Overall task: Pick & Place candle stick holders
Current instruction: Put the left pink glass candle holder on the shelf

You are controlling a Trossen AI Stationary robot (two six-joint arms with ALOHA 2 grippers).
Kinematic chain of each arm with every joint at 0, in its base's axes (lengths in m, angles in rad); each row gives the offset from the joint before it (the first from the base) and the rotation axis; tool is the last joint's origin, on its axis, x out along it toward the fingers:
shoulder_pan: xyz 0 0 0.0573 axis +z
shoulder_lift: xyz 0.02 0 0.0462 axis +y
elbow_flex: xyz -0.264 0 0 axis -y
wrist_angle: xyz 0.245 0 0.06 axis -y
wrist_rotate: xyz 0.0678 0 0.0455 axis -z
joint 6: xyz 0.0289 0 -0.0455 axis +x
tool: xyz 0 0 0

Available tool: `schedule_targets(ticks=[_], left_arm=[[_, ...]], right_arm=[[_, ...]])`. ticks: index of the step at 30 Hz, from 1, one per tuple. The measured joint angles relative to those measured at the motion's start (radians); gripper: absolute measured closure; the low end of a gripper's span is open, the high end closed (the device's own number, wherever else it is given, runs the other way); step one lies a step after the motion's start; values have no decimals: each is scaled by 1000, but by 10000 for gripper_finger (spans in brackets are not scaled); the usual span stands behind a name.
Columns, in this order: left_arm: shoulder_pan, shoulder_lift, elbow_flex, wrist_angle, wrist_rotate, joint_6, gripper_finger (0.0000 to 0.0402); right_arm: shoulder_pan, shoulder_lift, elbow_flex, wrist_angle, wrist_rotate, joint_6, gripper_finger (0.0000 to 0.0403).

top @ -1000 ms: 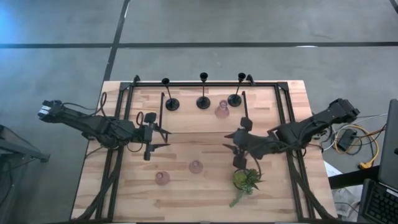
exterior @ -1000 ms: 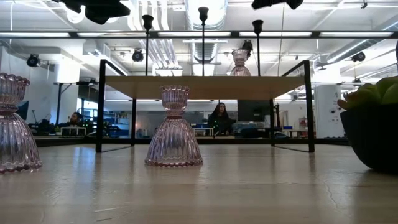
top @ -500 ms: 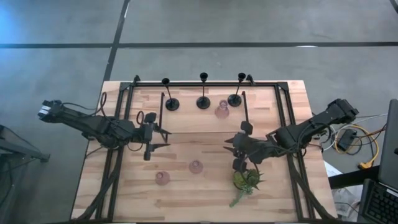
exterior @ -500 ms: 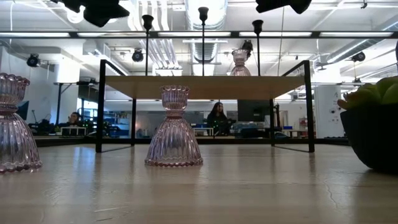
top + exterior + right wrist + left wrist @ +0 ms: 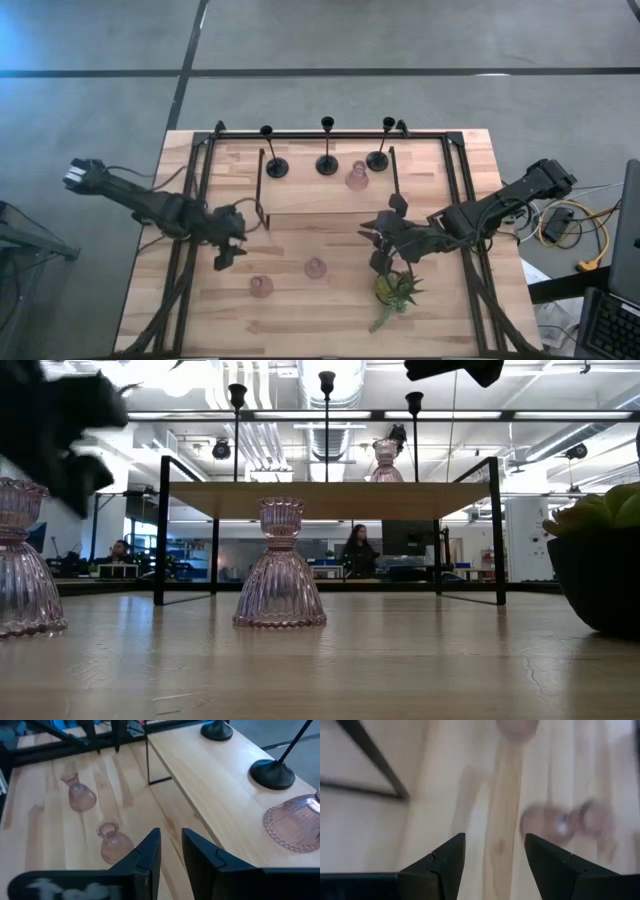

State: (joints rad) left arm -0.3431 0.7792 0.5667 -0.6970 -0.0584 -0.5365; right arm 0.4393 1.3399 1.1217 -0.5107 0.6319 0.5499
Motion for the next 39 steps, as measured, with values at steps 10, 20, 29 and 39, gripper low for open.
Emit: schedule_targets(ticks=[10,20,29,39], left_arm=[[-202,0,-181,143,91,-64,193],[-281,0,-318,642,86,183,193],[-280,0,-376,694,54,273,193],[-279,42,-377,774,26,323,193]], right_arm=[[-1,0,0,30,0,-3,328],[-1,0,0,39,53,-35,340],[-1,0,0,55,53,-58,342],[-1,0,0,62,53,-83,342]])
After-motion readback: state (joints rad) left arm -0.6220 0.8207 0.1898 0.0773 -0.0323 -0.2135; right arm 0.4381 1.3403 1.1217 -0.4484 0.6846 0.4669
